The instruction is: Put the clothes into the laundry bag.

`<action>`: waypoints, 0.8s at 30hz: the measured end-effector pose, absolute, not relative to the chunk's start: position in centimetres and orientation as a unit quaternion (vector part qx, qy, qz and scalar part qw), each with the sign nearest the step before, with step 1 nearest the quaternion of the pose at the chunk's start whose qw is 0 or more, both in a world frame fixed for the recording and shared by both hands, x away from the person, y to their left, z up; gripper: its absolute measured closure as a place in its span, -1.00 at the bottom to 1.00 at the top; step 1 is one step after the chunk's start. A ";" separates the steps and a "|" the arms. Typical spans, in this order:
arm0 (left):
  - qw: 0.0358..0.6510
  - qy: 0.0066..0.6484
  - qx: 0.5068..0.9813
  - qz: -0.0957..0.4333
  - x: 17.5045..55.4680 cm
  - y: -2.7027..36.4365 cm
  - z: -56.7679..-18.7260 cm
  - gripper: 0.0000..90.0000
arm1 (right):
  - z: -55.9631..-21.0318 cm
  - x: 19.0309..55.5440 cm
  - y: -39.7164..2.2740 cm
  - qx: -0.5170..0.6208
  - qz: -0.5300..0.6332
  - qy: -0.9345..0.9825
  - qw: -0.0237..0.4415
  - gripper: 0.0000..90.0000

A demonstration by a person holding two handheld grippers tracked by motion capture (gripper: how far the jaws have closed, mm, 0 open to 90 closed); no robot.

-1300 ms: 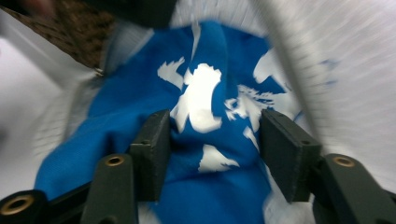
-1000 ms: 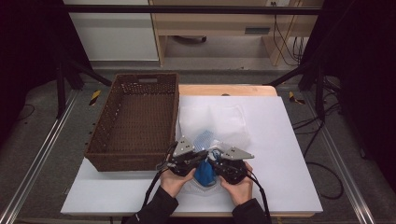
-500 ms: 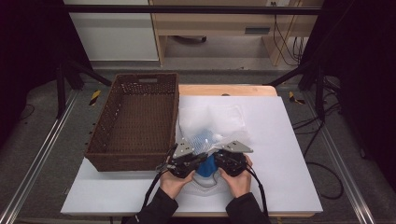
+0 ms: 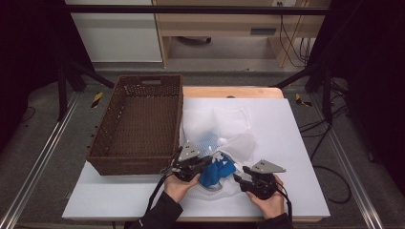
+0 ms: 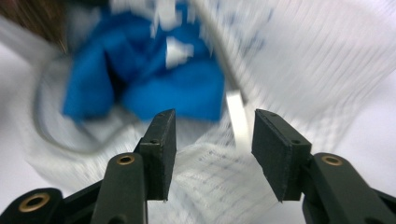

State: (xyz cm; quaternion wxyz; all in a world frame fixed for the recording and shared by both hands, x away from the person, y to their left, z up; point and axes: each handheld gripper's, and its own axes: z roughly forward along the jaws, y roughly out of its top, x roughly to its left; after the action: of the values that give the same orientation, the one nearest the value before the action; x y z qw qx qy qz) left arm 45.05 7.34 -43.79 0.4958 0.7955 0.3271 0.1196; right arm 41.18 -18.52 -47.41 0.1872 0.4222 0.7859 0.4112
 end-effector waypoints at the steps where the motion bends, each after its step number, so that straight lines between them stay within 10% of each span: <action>1: 0.496 0.327 0.795 0.121 45.0 7.3 -43.8 0.97 | -47.7 41.3 -18.3 0.422 0.396 0.791 0.198 0.26; 4: 0.496 0.327 0.795 0.123 45.1 7.4 -43.8 0.97 | -48.0 41.2 -18.3 0.419 0.372 0.805 0.196 0.83; 11: 0.495 0.327 0.795 0.124 45.1 7.5 -43.7 0.97 | -47.5 40.4 -20.3 0.446 0.366 0.793 0.197 1.00; 18: 0.496 0.327 0.795 0.123 45.0 7.3 -43.8 0.97 | -47.5 40.0 -18.2 0.414 0.420 0.781 0.205 0.17; 24: 0.498 0.329 0.793 0.123 45.1 7.6 -43.8 0.97 | -48.6 40.5 -17.8 0.434 0.372 0.793 0.210 0.95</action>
State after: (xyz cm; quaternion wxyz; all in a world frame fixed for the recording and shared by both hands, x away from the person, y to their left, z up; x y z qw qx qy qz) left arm 45.09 7.58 -43.75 0.4977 0.7930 0.3290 0.1231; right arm 40.51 -17.76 -48.58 0.2101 0.4343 0.7928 0.3724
